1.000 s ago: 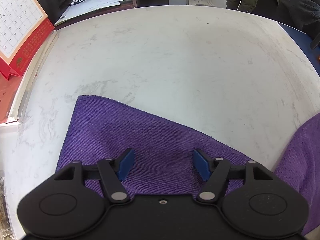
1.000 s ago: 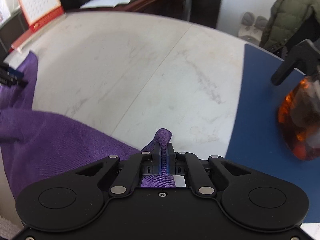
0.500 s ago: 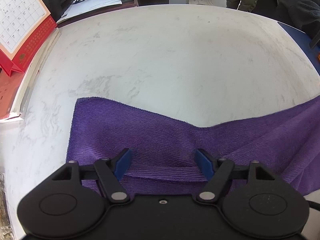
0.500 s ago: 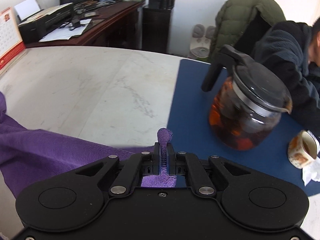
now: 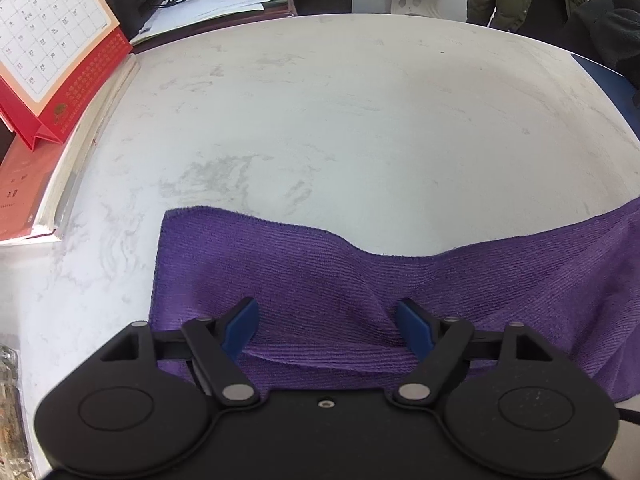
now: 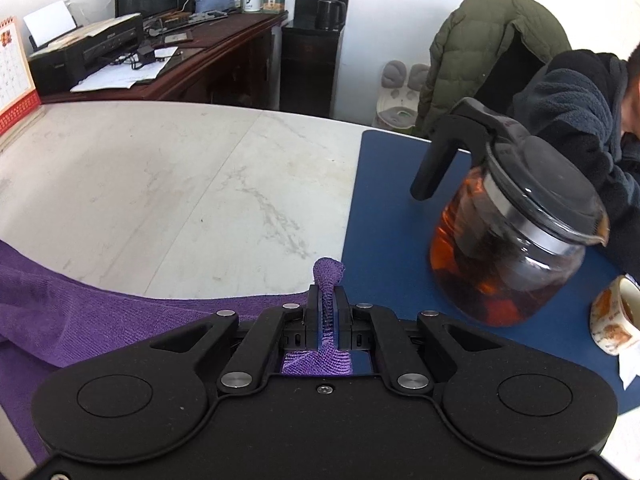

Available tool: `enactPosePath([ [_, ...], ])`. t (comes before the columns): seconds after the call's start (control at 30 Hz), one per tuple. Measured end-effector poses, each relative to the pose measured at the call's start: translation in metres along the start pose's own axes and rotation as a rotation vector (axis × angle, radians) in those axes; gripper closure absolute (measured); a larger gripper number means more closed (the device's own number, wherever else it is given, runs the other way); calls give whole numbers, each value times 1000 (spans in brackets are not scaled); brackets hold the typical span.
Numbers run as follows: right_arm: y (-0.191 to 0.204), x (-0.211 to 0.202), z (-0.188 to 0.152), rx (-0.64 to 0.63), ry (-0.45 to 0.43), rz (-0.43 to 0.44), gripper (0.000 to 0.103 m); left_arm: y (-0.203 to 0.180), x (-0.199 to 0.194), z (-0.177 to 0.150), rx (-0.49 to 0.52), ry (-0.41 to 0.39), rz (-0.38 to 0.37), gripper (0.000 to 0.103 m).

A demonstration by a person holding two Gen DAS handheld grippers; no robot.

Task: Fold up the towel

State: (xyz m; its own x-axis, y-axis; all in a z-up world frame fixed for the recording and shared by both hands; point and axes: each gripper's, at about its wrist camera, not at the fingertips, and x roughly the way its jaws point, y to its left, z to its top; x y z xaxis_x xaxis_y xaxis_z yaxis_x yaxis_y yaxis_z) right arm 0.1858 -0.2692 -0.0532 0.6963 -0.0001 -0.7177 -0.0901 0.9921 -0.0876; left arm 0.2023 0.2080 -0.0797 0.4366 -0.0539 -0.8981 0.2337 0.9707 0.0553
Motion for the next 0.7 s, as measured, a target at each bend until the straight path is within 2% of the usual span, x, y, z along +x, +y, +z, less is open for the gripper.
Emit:
enactPosePath([
  [0.3, 10, 35, 5, -31, 32, 10, 96, 16, 8, 21, -11, -21, 49, 26],
  [0.4, 14, 40, 6, -36, 37, 10, 82, 18, 8, 27, -13, -40, 73, 26],
  [0.47, 15, 41, 8, -28, 32, 8, 68, 18, 7, 30, -14, -57, 90, 26],
  [0.53, 15, 36, 9, -6, 6, 10, 60, 18, 5, 33, -15, -73, 106, 26],
  [0.7, 16, 18, 7, 35, -27, 35, 54, 18, 2, 41, -18, -115, 148, 32],
])
